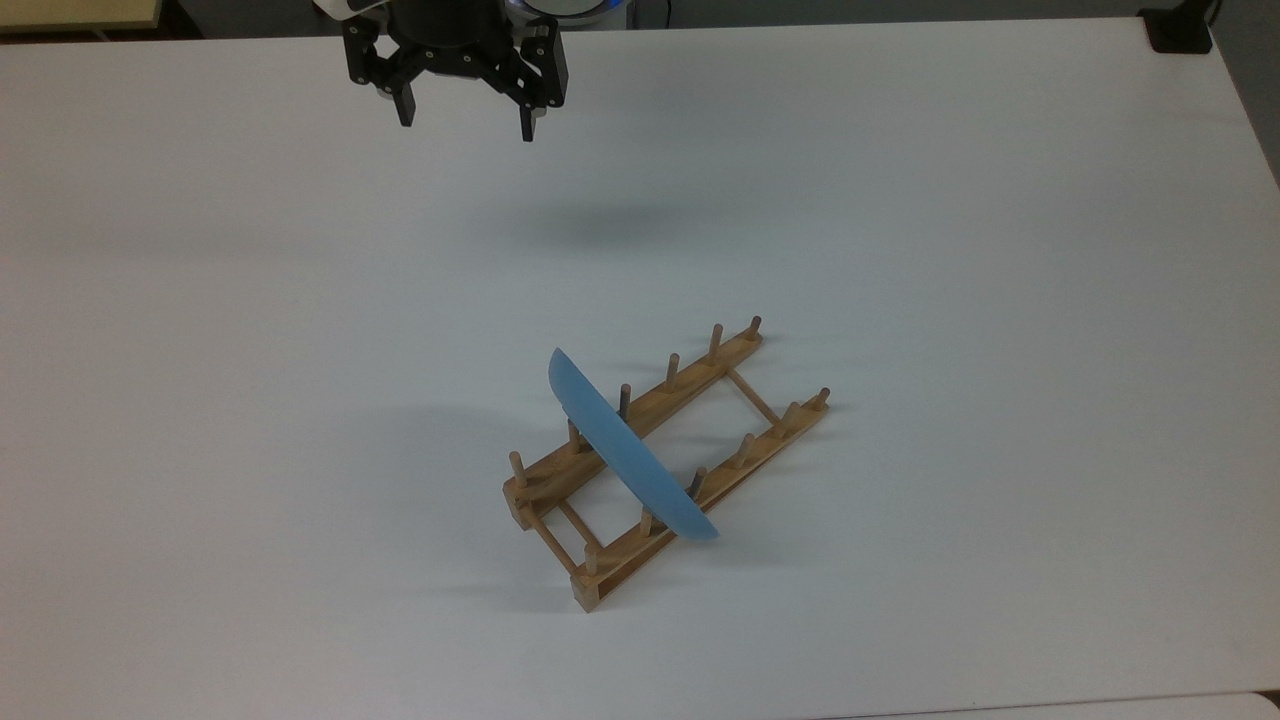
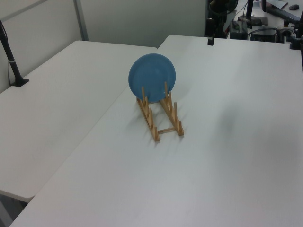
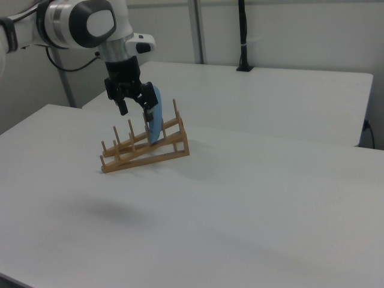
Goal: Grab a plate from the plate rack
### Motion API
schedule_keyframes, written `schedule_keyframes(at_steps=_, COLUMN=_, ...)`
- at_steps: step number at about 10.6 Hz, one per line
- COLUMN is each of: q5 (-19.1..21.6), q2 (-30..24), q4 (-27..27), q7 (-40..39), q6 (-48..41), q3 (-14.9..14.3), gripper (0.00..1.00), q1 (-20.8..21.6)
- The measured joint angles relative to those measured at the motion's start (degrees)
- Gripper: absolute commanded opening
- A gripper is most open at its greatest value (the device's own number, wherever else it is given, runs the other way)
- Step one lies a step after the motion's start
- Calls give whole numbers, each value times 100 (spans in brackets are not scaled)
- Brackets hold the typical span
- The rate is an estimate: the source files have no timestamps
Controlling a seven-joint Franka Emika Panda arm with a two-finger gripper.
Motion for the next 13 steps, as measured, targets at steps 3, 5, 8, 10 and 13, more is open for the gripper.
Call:
schedule_keyframes(at_steps=3, q5=0, q2=33, q4=0, q7=0, q6=3, q3=0, gripper=100, q1=0)
schedule_keyframes(at_steps=5, q5=0, q2=39, q4=0, q7=0, q6=27, q3=0, gripper=100, q1=0)
schedule_keyframes(at_steps=8, q5=0, q2=42, q4=1, q7=1, q6=254, q3=-5, gripper=100, q1=-99)
schedule_keyframes(at_steps=10, q5=0, q2=53, q4=7, q7=-66, q6=342, q3=3, gripper=100, q1=-136)
schedule_keyframes(at_steps=13, q5=-88, q2=209, q4=5, q7=-70, q6=1241, q3=51, gripper=100, q1=130)
